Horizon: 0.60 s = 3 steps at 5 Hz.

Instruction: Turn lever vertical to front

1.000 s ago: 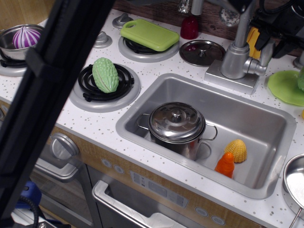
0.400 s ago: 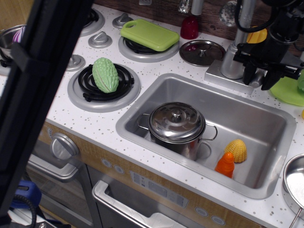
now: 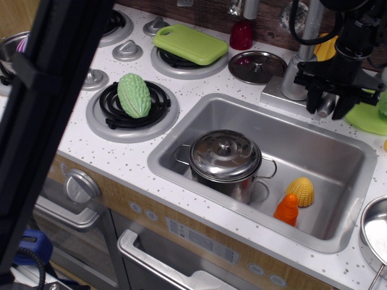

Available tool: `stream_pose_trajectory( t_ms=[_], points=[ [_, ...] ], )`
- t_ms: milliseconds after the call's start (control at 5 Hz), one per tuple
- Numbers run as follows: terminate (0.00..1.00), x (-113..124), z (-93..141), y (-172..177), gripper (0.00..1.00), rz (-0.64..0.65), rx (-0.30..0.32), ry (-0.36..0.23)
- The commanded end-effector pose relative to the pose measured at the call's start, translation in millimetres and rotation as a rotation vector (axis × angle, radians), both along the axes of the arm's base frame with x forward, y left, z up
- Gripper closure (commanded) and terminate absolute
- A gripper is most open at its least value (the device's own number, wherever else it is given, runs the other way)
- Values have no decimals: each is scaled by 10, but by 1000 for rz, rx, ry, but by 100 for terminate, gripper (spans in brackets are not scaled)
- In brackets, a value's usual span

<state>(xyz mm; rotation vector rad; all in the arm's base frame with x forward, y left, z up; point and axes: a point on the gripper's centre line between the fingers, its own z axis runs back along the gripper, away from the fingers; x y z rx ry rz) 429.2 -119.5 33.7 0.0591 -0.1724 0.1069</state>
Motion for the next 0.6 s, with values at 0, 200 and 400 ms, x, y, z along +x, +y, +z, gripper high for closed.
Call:
stream_pose_trajectory(
  t_ms=[0, 200, 400],
  points=[
    [0, -36, 436, -18, 0, -49, -4, 13],
    [0, -188, 524, -11, 0, -71, -1, 67],
    [100, -289, 521, -14, 0, -76, -18, 91]
  ],
)
